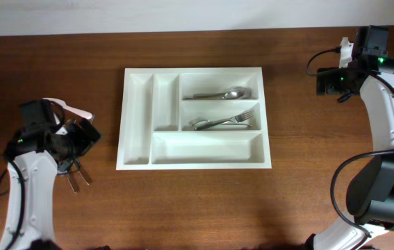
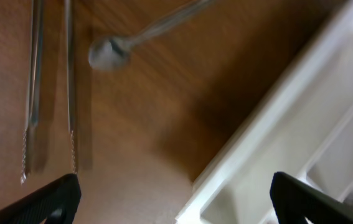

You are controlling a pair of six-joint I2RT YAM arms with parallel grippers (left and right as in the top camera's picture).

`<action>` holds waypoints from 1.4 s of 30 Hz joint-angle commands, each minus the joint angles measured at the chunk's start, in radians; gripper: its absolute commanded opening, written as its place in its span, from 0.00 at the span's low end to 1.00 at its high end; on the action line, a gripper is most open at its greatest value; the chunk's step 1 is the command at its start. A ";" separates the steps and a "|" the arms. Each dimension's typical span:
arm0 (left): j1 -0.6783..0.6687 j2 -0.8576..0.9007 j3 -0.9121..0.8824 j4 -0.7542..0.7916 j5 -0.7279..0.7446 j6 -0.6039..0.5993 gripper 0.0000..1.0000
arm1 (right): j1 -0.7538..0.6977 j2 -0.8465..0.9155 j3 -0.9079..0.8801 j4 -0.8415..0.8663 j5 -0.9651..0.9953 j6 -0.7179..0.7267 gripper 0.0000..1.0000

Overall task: Pack container
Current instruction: 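Lower the left gripper onto a small metal spoon left of the tray, then carry the small spoon right and drop it in the left compartment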

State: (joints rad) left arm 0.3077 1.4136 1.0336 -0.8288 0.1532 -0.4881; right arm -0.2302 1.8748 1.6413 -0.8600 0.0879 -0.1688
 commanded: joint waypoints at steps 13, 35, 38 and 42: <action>0.093 0.214 -0.123 0.386 0.045 -0.057 0.99 | 0.000 -0.002 0.012 0.002 -0.001 -0.007 0.99; 0.093 0.356 -0.123 0.503 0.068 -0.061 0.11 | 0.000 -0.002 0.012 0.002 -0.001 -0.007 0.99; 0.093 0.356 -0.123 0.503 0.067 -0.061 0.02 | 0.000 -0.002 0.012 0.001 -0.001 -0.007 0.99; 0.093 0.356 -0.123 0.502 0.060 -0.061 0.02 | 0.000 -0.002 0.012 0.002 -0.001 -0.007 0.99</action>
State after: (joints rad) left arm 0.3950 1.7542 0.9180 -0.3225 0.2287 -0.5472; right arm -0.2302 1.8748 1.6413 -0.8600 0.0879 -0.1692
